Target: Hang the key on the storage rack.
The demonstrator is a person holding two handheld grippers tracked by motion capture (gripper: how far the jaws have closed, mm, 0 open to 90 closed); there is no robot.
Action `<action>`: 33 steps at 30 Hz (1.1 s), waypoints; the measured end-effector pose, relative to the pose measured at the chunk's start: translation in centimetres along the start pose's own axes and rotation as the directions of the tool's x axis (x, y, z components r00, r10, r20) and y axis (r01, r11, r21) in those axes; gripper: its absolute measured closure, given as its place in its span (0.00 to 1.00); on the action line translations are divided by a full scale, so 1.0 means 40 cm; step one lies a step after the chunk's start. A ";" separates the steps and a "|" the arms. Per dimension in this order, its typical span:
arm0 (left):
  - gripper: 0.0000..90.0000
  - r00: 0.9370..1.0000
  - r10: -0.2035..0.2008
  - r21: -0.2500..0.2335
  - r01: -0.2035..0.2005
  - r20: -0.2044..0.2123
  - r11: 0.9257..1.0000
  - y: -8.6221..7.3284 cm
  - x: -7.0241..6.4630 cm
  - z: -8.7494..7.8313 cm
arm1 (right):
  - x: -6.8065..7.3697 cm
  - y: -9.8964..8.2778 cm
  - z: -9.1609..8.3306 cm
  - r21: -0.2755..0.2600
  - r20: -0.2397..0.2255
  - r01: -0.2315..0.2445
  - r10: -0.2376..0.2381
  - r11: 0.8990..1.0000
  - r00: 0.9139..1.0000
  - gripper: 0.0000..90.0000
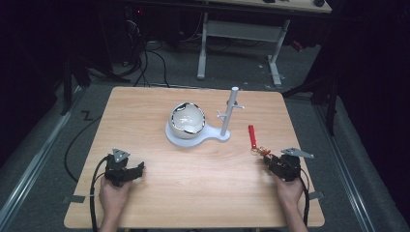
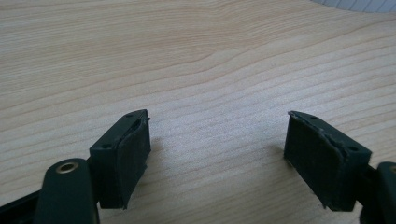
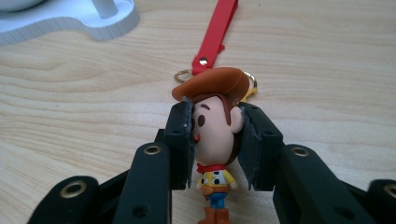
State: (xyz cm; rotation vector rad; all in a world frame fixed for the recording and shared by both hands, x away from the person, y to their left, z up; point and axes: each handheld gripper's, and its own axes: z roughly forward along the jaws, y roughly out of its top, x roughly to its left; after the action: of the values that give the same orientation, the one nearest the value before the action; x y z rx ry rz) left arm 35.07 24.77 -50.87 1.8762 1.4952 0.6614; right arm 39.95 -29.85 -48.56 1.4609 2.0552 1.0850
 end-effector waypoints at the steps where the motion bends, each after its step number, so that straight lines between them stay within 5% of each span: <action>1: 0.26 1.000 0.000 0.000 0.000 0.000 1.000 0.000 0.000 0.000 | 0.000 0.000 0.000 0.000 0.000 0.000 0.000 1.000 1.000 0.74; 33: 0.26 1.000 0.000 0.000 0.000 0.000 1.000 0.000 0.000 0.000 | 0.026 0.110 -0.110 -0.148 -0.029 0.084 -0.089 0.985 0.996 0.75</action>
State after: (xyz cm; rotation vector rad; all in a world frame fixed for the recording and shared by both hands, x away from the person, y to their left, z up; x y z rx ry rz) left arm 35.08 24.78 -50.87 1.8759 1.4952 0.6608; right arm 39.22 -29.79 -42.29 1.2779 1.9962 1.2076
